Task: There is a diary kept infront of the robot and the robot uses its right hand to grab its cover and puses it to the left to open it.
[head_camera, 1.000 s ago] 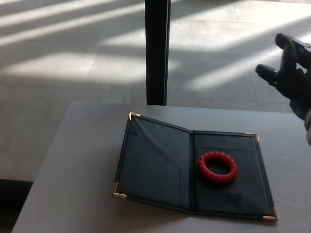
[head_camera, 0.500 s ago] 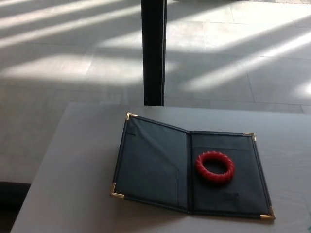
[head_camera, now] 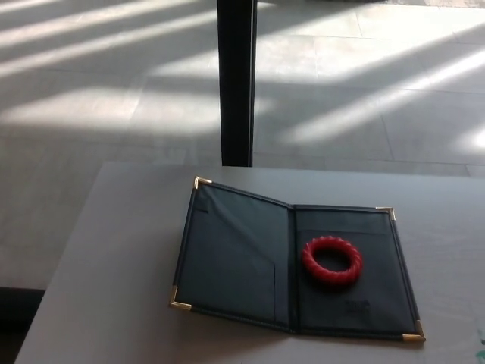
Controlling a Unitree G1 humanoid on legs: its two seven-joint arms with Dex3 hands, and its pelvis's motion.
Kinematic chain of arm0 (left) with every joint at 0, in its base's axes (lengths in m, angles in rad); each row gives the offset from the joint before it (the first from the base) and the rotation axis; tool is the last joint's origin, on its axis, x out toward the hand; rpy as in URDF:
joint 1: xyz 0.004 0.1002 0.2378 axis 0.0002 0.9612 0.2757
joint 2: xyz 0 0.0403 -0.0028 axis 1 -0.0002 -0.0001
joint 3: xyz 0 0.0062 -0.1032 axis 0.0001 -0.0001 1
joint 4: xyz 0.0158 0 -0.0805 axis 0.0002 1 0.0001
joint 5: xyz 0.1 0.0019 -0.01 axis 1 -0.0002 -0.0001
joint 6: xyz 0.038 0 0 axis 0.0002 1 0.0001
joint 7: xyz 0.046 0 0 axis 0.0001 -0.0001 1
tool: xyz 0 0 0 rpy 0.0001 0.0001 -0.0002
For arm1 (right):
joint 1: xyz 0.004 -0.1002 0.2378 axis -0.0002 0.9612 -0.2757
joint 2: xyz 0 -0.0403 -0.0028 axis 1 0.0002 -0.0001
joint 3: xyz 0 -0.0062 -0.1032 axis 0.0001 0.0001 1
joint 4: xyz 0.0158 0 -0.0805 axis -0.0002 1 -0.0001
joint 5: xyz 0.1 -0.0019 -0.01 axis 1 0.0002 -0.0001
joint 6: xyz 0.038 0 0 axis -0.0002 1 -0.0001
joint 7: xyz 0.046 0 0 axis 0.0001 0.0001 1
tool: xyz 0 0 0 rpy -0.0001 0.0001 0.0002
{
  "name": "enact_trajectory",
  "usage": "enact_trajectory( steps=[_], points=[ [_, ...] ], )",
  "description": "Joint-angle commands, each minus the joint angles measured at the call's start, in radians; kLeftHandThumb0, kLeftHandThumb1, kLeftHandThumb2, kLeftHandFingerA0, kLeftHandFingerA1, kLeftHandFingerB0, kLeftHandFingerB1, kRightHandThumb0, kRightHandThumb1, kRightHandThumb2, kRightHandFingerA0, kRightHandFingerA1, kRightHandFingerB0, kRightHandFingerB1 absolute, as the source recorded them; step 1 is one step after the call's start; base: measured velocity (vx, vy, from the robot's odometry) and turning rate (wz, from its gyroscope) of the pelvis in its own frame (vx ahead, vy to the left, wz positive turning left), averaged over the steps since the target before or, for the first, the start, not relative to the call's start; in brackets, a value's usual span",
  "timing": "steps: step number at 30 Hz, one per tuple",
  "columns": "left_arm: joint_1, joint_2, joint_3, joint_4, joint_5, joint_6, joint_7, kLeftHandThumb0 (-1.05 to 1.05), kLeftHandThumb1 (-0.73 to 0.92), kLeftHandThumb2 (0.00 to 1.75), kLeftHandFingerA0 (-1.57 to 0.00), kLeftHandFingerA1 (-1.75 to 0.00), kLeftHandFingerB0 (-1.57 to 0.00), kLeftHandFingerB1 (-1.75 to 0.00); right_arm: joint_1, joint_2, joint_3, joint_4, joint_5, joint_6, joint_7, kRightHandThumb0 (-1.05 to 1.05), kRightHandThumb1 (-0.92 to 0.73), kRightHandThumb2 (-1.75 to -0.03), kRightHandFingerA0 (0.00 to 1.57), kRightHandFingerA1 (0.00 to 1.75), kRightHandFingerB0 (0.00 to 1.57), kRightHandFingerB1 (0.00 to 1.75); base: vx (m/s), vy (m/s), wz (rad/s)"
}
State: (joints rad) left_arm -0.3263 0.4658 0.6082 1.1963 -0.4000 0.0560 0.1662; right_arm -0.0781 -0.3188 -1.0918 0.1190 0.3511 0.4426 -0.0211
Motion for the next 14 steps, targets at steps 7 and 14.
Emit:
enact_trajectory(
  steps=[7, 14],
  points=[
    [0.039, -0.004, 0.022, 0.003, -0.014, -0.018, 0.01, -0.97, 0.91, 1.67, -0.57, -1.29, -0.05, -0.94, 0.113, 0.145, 0.005, 0.167, -0.059, -0.377, -0.097, -0.9, -0.7, -1.11, 0.6, 0.8, 0.49, 0.79, 0.0, 0.0, 0.0],
    [0.041, -0.016, 0.027, 0.007, -0.02, -0.02, -0.001, -0.93, 0.91, 1.65, -0.42, -1.18, -0.03, -0.91, 0.092, 0.167, 0.025, 0.204, 0.018, -0.293, -0.086, -0.88, -0.92, -0.71, 0.62, 0.79, 0.44, 0.81, 0.0, 0.0, 0.0]
  ],
)
